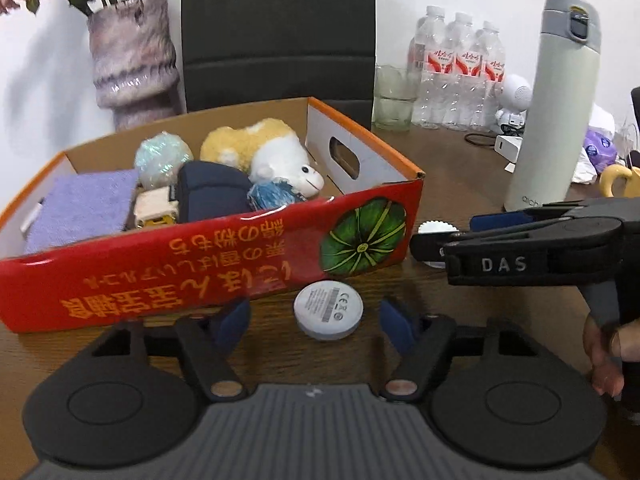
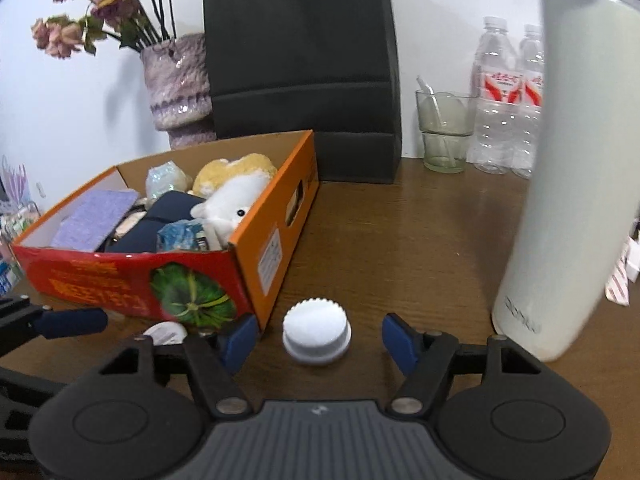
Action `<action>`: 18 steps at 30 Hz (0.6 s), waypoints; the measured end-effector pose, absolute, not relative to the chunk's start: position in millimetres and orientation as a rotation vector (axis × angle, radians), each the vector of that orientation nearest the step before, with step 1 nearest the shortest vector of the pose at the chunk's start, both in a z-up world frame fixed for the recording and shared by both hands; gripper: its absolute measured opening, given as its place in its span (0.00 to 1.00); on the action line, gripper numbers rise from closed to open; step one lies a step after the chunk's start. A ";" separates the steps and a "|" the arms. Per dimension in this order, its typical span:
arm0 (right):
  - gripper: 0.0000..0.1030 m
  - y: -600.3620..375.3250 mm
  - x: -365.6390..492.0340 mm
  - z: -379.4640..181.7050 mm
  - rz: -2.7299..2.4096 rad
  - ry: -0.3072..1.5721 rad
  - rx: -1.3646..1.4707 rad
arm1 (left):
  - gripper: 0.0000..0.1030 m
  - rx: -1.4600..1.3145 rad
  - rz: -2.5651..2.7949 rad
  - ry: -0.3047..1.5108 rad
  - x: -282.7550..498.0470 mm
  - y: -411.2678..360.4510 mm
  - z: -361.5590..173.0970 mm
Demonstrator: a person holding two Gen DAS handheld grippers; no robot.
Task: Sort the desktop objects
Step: 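Grasp the white round charger with the left tool while the right tool grasps the white cap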
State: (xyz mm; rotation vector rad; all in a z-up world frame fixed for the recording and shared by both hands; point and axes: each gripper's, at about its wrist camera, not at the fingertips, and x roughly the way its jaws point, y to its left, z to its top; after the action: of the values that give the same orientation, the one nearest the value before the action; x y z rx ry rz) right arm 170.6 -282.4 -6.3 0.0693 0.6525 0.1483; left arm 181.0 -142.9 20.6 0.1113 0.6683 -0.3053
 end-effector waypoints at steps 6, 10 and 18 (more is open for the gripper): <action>0.37 -281.0 174.2 -12.0 0.155 0.655 0.055 | 0.39 0.110 -0.311 0.672 183.4 -145.6 16.1; 0.36 -274.6 160.5 -10.1 0.169 0.658 0.057 | 0.39 0.115 -0.309 0.676 169.1 -141.9 20.7; 0.36 -254.0 86.3 9.3 0.178 0.594 0.126 | 0.39 0.067 -0.253 0.603 106.2 -110.8 51.4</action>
State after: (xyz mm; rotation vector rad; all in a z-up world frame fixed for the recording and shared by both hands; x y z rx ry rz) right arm 86.3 -254.0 9.3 0.1260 0.5940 0.1778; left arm 106.2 -110.8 51.4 0.0667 0.6032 -0.2530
